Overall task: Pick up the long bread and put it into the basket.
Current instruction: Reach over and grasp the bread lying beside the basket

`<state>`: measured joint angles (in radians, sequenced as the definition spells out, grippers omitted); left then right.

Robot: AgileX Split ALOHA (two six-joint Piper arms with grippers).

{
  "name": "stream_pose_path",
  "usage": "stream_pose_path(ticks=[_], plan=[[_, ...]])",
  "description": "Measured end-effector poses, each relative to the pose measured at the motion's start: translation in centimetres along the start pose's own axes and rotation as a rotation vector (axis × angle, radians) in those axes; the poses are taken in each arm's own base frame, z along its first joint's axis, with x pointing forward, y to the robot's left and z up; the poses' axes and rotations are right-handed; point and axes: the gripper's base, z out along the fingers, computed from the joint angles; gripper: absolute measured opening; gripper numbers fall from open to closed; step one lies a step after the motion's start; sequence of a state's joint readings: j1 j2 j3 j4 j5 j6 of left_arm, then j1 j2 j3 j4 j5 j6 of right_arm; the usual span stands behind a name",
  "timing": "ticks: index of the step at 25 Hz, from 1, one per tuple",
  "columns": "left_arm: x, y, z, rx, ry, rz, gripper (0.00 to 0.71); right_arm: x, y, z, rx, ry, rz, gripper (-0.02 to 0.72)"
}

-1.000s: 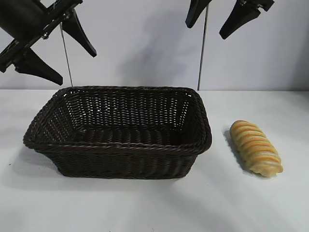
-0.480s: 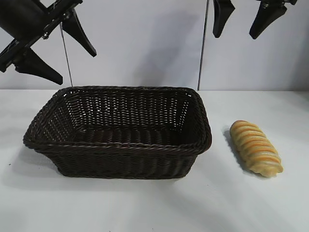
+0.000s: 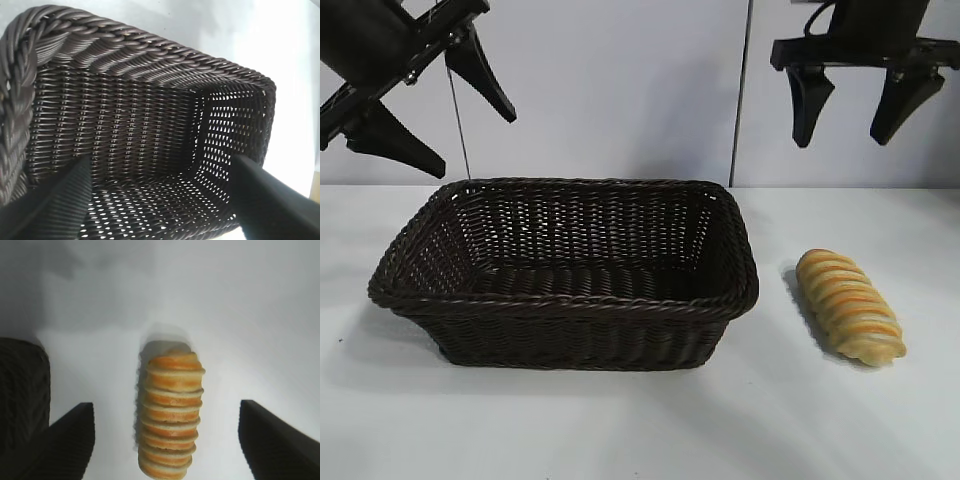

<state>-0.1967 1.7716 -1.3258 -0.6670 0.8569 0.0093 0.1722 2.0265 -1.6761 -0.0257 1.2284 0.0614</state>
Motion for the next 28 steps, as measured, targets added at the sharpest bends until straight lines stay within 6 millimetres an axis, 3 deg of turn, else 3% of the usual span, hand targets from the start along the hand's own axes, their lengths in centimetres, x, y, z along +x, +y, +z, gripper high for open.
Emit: stream_pose_path(ticks=[15,21,28], plan=[[0.0,0.0,0.0,0.000,0.002,0.000,0.550,2.2,-0.1,5.7,0.018,0.000,0.054,0.572],[0.0,0.0,0.0,0.000,0.002,0.000,0.550,2.2,-0.2,6.5,0.029,-0.017,0.058,0.572],[0.0,0.0,0.0,0.000,0.002,0.000,0.550,2.2,-0.1,9.3,0.029,0.042,0.062,0.572]])
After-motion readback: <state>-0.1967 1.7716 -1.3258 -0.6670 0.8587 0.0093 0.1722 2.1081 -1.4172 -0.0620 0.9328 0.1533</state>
